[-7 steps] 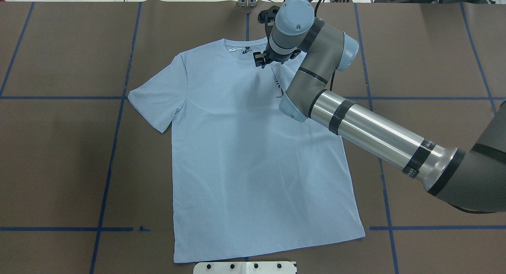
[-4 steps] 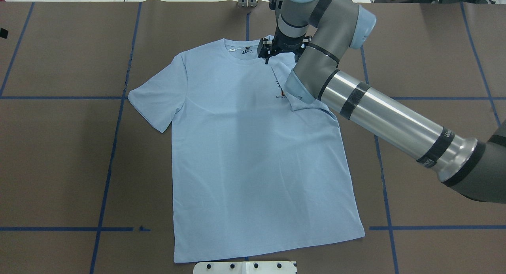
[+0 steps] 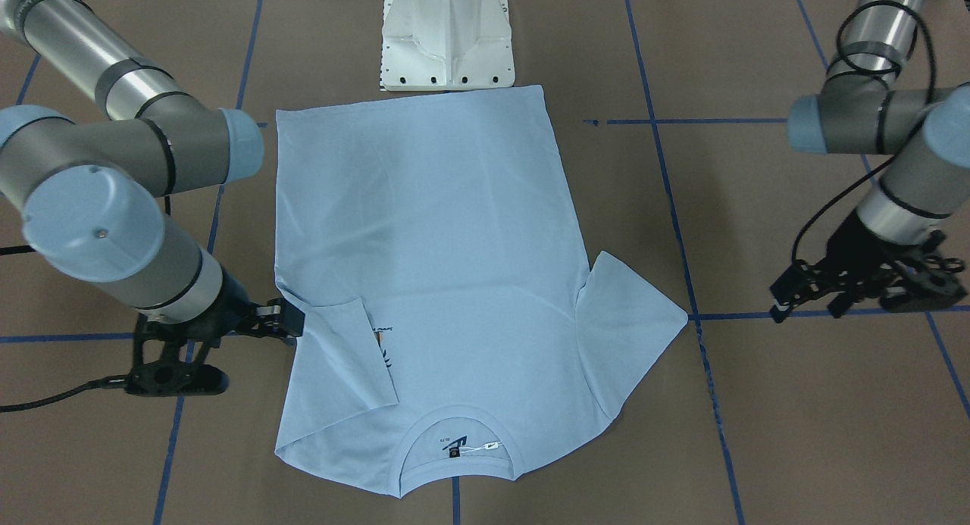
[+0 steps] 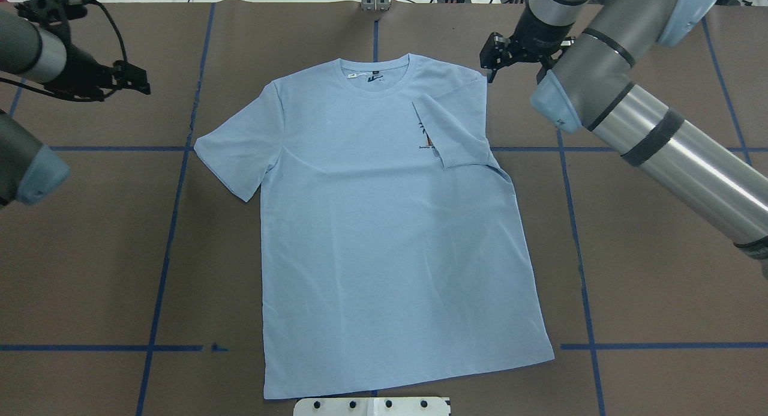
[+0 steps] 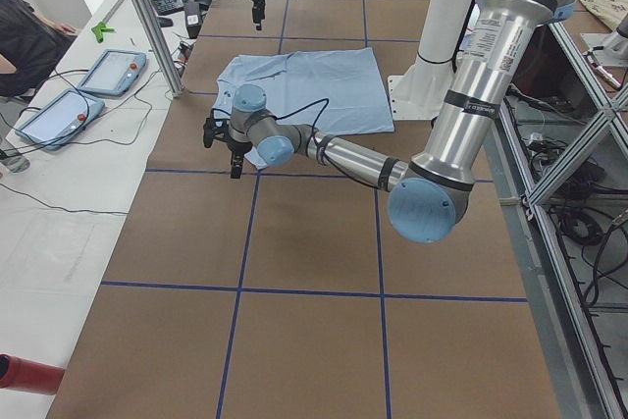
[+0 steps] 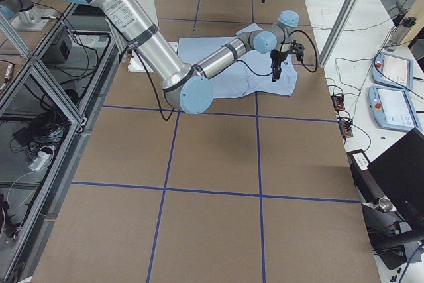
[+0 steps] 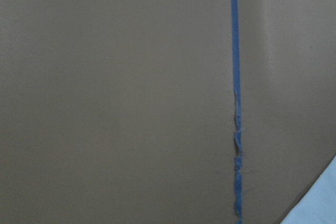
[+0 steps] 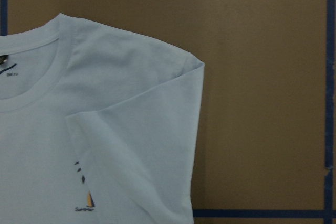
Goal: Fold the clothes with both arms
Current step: 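Move the left gripper to the other sleeve while the right gripper withdraws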
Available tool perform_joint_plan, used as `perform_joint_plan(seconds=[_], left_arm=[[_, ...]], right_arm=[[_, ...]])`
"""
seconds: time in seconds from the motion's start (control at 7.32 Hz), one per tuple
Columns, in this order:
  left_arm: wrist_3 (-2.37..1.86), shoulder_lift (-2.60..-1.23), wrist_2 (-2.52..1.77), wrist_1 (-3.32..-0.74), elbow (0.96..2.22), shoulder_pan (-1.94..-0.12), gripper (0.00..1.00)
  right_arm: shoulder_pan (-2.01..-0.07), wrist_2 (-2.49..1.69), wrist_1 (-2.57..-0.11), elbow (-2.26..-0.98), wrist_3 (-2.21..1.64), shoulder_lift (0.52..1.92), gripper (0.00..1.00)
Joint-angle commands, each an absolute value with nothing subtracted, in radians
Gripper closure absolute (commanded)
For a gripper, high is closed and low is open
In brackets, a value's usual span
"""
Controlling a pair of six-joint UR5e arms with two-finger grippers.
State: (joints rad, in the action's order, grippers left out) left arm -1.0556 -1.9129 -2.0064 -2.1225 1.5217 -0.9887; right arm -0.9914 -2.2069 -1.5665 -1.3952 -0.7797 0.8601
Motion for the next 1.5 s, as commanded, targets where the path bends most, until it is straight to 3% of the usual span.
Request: perform_joint_plan(seconds=[0.0, 0.27, 1.09, 1.37], left_arm=[[-1.271, -1.966, -1.855, -2.125, 1.511, -0.794, 0.03], [-1.281, -2.002, -1.807, -2.126, 1.444, -0.762, 0.06], [-1.239, -1.970, -1.750, -2.125, 1.437, -0.767, 0.18], [-1.241, -1.970, -1.752, -2.125, 1.433, -0.765, 0.28]], right_arm=[[-1.040, -2.212, -1.575, -1.420, -0.573, 0.942, 0.00], [-1.029, -2.204, -1.571, -1.424, -0.564, 0.948, 0.00], [-1.014, -2.204, -1.563, -1.420, -0.575, 0.948, 0.00], [-1.012, -2.201, -1.562, -1.422, -0.575, 0.951, 0.00]])
